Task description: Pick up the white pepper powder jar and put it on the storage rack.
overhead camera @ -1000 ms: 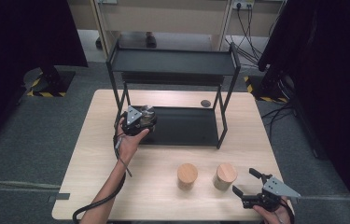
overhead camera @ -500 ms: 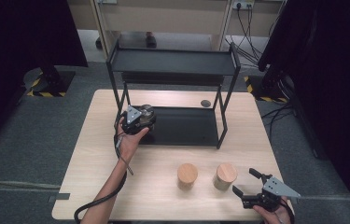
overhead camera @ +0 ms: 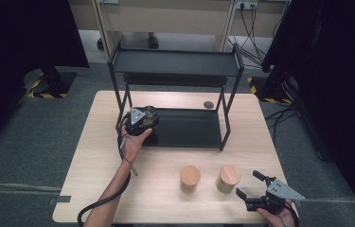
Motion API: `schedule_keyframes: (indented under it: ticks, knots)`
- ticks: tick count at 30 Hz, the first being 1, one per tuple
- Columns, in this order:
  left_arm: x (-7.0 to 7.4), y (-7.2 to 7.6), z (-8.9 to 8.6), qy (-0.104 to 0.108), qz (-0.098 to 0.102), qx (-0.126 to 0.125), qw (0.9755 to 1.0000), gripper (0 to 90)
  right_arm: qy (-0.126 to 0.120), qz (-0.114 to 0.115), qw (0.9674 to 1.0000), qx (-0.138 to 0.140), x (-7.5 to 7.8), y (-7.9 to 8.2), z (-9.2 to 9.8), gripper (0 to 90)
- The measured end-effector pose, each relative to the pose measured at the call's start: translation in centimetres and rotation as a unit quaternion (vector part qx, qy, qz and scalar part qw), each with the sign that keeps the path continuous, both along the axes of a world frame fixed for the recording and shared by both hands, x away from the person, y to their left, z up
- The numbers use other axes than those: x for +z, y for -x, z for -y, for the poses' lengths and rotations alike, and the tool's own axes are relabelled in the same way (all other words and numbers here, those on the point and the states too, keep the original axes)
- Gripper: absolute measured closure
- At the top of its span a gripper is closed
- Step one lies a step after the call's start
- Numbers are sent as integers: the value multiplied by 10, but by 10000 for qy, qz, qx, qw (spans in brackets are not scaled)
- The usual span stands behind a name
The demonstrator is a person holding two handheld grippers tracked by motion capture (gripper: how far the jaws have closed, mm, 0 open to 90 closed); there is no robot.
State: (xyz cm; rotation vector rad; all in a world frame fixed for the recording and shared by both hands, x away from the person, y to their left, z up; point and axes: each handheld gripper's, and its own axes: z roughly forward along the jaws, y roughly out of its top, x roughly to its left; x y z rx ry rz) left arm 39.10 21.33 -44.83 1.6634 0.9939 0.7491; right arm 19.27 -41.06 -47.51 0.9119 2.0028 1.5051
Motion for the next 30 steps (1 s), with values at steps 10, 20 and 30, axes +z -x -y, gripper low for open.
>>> schedule_keyframes:
  ticks: [10, 20, 30]
  knots:
    - [-3, -3, 4, -30, 10, 30, 10000, 309, 13, -4, 10000, -1, 0, 0, 0, 22]
    - [-7, -5, 6, -36, -9, 39, 10000, 309, -1, -18, 10000, -3, 0, 0, 0, 22]
    - [-10, -8, 8, -91, -28, 56, 9999, 309, -2, -3, 10000, -6, 0, 0, 1, 22]
